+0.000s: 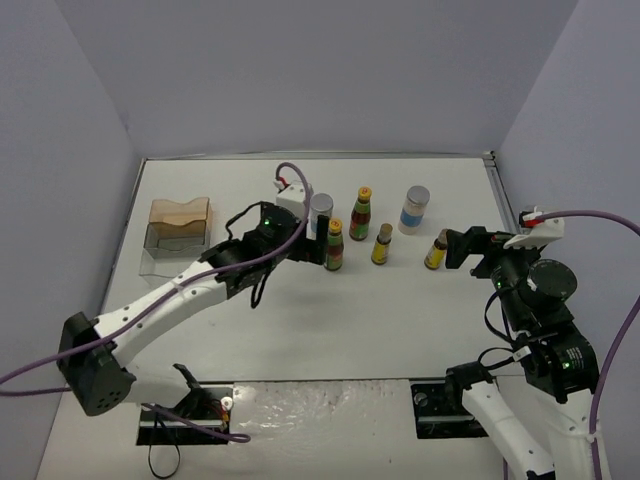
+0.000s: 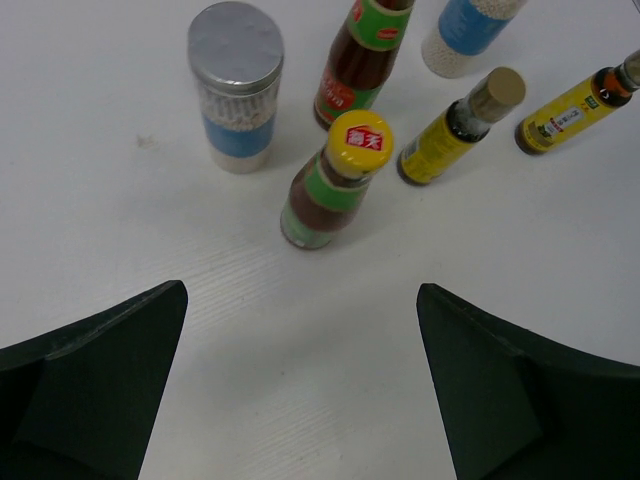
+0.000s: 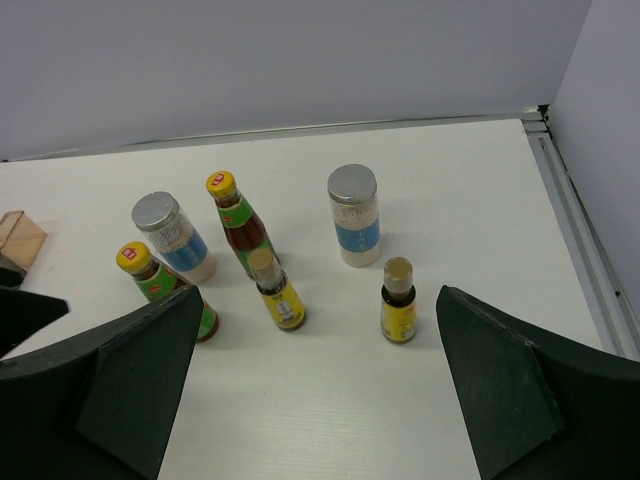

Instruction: Organize the condiment bottles

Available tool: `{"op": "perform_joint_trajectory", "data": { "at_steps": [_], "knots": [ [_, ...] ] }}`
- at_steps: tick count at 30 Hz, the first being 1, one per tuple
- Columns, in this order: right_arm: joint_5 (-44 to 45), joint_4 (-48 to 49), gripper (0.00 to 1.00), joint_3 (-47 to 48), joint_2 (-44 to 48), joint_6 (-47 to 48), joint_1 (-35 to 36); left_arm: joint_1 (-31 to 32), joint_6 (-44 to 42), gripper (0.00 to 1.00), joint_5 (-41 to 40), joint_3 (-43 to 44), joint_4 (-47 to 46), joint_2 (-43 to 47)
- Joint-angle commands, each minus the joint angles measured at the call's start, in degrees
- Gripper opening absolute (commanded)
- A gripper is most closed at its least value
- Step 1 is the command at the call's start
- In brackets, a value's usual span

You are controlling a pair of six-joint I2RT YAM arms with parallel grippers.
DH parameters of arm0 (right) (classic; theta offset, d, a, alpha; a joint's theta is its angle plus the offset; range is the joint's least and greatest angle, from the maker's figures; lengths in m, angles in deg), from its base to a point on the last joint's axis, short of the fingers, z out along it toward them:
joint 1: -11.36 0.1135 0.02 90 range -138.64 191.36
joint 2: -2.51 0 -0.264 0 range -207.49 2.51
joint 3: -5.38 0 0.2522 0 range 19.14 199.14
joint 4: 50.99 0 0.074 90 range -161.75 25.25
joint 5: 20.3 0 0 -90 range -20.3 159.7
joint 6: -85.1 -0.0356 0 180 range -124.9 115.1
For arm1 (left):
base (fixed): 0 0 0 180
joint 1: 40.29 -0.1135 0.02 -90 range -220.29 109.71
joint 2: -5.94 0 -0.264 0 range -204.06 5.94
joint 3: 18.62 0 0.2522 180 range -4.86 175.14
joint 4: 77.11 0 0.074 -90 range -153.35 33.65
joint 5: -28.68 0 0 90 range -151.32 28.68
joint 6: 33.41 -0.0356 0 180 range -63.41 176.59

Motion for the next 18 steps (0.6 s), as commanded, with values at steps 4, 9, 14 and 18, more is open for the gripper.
{"op": "perform_joint_trajectory", "data": {
  "at_steps": [4,9,14,18],
  "knots": [
    [-2.5,4.9,1.0,0.4,1.2,-1.7,1.2,4.9,-4.8,0.97,-12.5,6.3,-19.3,-10.2],
    [-4.6,4.8,1.0,0.6,2.6,-1.8,1.4,5.0,-2.4,0.95,-14.6,8.5,-20.5,-15.6],
    [-5.3,4.7,1.0,0.5,4.3,-1.9,1.6,4.9,-0.2,0.89,-17.3,8.2,-21.6,-18.7],
    [-5.7,4.6,1.0,0.4,4.6,-2.0,1.7,4.9,1.2,0.86,-17.9,7.5,-23.1,-20.6]
  ]
}}
